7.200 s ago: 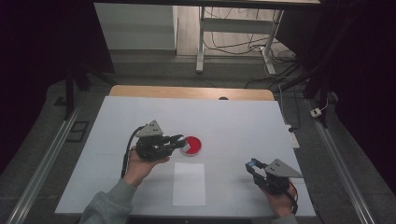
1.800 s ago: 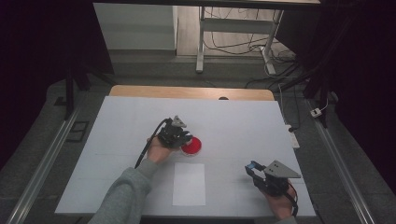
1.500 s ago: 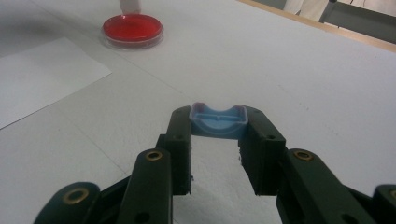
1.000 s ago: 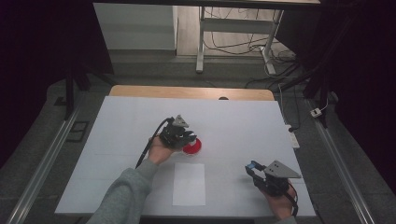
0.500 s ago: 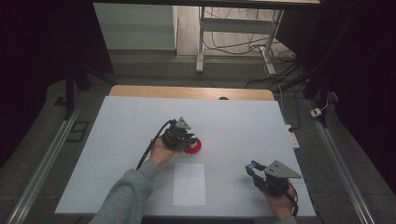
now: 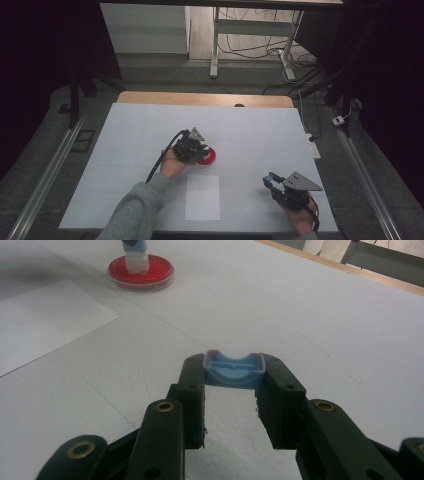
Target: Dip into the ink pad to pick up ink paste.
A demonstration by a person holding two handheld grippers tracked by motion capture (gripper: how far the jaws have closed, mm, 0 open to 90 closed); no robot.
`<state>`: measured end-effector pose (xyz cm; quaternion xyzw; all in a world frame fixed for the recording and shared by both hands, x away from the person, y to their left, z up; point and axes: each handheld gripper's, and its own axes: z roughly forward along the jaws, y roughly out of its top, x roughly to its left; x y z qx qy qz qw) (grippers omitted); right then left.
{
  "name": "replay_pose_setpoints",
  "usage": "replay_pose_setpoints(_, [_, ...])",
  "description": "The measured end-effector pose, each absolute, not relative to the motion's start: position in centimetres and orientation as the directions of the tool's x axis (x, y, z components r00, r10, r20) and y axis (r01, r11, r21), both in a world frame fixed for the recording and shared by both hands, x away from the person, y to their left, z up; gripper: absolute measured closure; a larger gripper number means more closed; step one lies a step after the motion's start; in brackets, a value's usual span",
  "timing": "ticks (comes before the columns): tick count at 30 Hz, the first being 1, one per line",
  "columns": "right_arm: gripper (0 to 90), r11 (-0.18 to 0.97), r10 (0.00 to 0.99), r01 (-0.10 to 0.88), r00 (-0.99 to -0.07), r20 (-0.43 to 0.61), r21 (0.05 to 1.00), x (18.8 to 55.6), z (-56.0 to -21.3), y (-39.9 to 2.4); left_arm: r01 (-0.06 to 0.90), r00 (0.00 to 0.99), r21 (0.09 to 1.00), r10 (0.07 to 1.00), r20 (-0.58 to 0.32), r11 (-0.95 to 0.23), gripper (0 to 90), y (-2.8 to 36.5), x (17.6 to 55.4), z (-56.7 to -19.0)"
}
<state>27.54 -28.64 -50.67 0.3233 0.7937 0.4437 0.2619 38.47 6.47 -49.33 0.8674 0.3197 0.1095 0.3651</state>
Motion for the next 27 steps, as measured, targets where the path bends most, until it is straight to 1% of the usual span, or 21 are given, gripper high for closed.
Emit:
replay_pose_setpoints(17, [65.0,0.399,0.746,0.281,-0.653,-0.131,0.873,27.48,-50.61,-28.61,0.482,0.766,0.704,0.641,-0.049,-0.522,76.1,6.45,38.43,-49.67])
replay_pose_setpoints(27, [65.0,0.397,0.746,0.28,-0.653,-0.13,0.874,27.51,-50.64,-28.64,0.471,0.763,0.715,0.646,-0.036,-0.517,76.0,6.6,38.1,-49.36])
